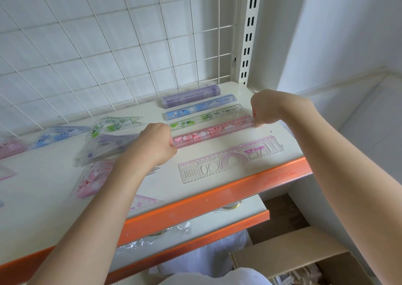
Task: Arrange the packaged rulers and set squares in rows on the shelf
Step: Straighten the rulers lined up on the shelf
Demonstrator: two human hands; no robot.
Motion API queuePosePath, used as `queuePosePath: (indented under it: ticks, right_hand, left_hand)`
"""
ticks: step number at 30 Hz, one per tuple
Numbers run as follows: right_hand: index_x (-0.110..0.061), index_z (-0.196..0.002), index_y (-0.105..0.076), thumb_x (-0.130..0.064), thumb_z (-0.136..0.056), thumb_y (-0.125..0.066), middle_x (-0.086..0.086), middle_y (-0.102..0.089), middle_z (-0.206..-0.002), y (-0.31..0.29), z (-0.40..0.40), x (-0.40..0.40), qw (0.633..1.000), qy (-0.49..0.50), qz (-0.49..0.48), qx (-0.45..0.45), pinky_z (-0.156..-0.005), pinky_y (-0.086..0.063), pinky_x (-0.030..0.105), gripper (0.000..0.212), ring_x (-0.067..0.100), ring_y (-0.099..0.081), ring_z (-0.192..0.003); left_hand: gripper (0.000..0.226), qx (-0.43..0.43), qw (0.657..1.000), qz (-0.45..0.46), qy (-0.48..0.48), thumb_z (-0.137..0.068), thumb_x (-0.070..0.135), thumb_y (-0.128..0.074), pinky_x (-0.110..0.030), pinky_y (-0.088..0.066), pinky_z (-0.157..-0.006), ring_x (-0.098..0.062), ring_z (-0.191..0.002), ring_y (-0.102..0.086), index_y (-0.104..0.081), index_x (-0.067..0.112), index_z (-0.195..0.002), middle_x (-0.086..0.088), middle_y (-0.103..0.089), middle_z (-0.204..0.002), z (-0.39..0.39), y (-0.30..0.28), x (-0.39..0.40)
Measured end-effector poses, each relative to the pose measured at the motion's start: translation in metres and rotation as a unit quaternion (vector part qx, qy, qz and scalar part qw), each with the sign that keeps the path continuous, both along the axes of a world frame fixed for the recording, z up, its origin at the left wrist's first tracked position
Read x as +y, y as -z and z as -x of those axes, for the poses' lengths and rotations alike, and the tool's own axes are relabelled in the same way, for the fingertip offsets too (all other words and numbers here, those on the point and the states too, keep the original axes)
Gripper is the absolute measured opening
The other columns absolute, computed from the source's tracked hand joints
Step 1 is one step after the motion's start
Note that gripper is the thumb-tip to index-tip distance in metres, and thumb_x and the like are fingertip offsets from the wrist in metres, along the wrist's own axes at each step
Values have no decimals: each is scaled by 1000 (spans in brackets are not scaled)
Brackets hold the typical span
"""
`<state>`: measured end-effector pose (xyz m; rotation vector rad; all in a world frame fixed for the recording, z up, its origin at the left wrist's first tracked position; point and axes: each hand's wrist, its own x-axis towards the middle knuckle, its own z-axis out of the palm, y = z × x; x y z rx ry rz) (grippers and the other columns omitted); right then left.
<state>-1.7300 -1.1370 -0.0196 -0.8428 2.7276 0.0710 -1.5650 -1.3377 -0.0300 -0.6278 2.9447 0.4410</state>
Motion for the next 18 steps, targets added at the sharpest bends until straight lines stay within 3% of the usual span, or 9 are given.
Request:
queuePosePath:
  ticks: [8, 12, 15, 18]
  right_hand:
    - [-11, -51, -35, -12, -77, -64, 4, -35, -55, -1, -3, 2, 1000, 12, 5, 1, -52, -28, 25, 39, 24, -37, -59]
    - [-7, -58, -52, -17, -78, -66, 5, -44, -58, -3, -7, 9, 999, 31, 19, 4, -56, -34, 25, 26, 27, -49, -65]
    - [1, -79, -66, -19, -81, -65, 15, -65, -78, -10, -17, 17, 999, 37, 33, 10, -58, -37, 26, 20, 32, -63, -82]
    - [0, -97, -68, -11, -84, -57, 16, -68, -97, -14, -32, 24, 997, 38, 59, 37, -68, -46, 29, 20, 32, -63, -93]
  left_hand:
    - [13, -5, 1000, -12, 5, -84, 15, -64, -29, -48, -76, -26, -92, -62, -71, 7, -78, -10, -68, -89, -3, -5, 1]
    - [19, -19, 1000, 12, -1, -84, 20, -67, -31, -50, -77, -27, -91, -62, -71, 1, -83, -13, -68, -92, -8, -8, 4]
    - [18, -7, 999, 47, -9, -86, 21, -64, -35, -50, -81, -29, -95, -60, -68, 3, -86, -13, -66, -95, -17, -11, 7]
    - [17, 13, 996, 92, 2, -91, 21, -57, -34, -48, -82, -29, -97, -59, -66, 8, -93, -11, -65, -99, -32, -12, 18]
